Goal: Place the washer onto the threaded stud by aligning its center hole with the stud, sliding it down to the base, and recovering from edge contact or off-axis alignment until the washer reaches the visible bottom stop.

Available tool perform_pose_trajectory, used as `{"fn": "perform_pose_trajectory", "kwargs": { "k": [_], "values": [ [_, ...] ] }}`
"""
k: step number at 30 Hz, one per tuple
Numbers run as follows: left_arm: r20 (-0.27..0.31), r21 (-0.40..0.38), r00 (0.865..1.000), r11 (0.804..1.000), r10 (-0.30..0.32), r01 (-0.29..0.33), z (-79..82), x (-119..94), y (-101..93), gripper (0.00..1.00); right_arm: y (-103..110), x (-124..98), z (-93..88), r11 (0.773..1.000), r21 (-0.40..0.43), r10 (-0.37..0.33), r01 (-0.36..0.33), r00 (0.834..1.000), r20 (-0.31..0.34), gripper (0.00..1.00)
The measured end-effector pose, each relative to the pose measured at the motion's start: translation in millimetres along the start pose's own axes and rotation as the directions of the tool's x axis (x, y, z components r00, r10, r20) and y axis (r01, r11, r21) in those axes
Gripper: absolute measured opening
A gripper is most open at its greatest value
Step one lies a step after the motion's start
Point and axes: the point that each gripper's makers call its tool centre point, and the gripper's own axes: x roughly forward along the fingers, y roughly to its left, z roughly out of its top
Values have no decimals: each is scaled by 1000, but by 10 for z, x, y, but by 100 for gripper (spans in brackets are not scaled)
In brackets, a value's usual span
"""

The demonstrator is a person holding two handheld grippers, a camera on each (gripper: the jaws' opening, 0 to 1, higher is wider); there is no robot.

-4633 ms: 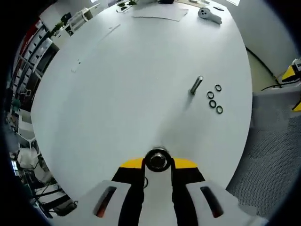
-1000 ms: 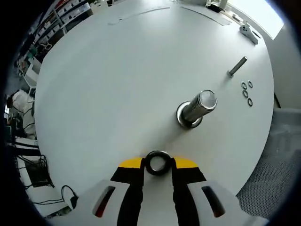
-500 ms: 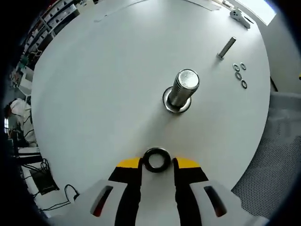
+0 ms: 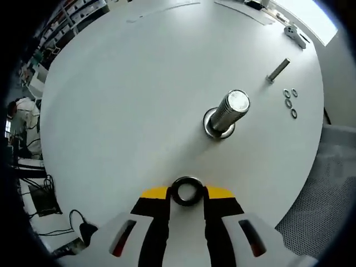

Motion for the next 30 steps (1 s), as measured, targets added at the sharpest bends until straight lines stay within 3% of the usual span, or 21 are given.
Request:
{"fn": "perform_pose_trajectory", "kwargs": {
  "k": [7, 14, 21, 30],
  "values": [
    [-22, -6, 1000, 1000, -1, 0, -18, -13, -56, 20, -3, -5, 1, 1000, 0, -1, 1, 1000, 0, 35],
    [6, -43, 1000, 999, -17, 17, -31, -38, -50, 19, 1, 3, -8, 1000, -2, 2, -2, 1000, -4, 35],
    [0, 12, 1000, 1000, -8, 8, -41, -58, -124, 19, 0, 3, -3, 1000, -2, 4, -4, 1000, -4, 35],
    [30, -15, 999, 1000, -16, 17, 27, -170, -47, 19, -6, 16, -6, 1000, -1, 3, -3, 1000, -4, 34]
  ]
}}
